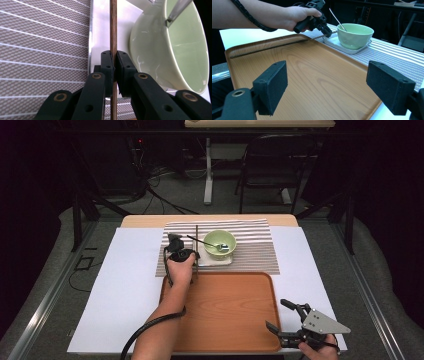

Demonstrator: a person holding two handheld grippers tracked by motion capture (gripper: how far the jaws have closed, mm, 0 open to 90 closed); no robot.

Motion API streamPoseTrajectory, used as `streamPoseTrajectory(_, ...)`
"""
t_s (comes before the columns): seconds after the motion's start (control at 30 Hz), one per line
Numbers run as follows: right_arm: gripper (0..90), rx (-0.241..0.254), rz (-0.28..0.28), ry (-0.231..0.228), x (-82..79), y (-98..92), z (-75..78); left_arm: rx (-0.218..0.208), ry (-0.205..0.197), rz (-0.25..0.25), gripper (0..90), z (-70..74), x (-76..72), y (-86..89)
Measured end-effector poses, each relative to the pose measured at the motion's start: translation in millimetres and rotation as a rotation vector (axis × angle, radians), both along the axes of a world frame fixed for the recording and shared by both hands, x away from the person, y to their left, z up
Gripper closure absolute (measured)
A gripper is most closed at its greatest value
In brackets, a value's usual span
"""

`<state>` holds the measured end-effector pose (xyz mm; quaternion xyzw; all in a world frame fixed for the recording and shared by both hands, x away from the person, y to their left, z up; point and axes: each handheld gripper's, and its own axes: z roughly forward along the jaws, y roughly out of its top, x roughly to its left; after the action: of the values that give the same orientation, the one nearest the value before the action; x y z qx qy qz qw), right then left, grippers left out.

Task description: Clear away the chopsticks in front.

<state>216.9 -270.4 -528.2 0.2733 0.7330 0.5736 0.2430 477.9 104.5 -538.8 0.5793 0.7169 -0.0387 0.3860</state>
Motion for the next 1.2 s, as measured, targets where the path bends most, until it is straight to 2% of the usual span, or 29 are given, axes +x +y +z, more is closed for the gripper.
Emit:
streamPoseTrajectory(0.37, 16.7, 0.0, -0.002, -0.001, -0.1, -0.4, 0.0, -0.042, -0.015, 0.031, 84.8, 7.7, -10.2, 23.4)
streamPoseTrajectory(0.6, 16.7, -0.002, -0.004, 0.0, 0.1, -0.3, -0.2, -0.039, -0.036, 0.025, 84.8, 17.0, -20.5, 34.2)
streamPoseTrajectory(0.8, 16.8, -0.004, -0.006, 0.001, 0.4, -0.3, -0.5, -0.026, -0.048, 0.01, 84.8, 22.0, -32.5, 42.1)
streamPoseTrajectory(1.07, 16.8, -0.007, -0.006, 0.0, 0.5, -0.3, -0.6, -0.039, -0.08, -0.003, 84.8, 27.1, -54.0, 46.6)
streamPoseTrajectory(1.1, 16.8, -0.005, -0.007, 0.004, 0.3, 0.0, -0.7, -0.051, -0.082, -0.006, 84.8, 26.6, -60.8, 47.6)
streamPoseTrajectory(1.2, 16.8, -0.009, -0.006, -0.002, 0.4, -0.1, -0.6, -0.044, -0.082, -0.013, 84.8, 25.8, -67.2, 48.5)
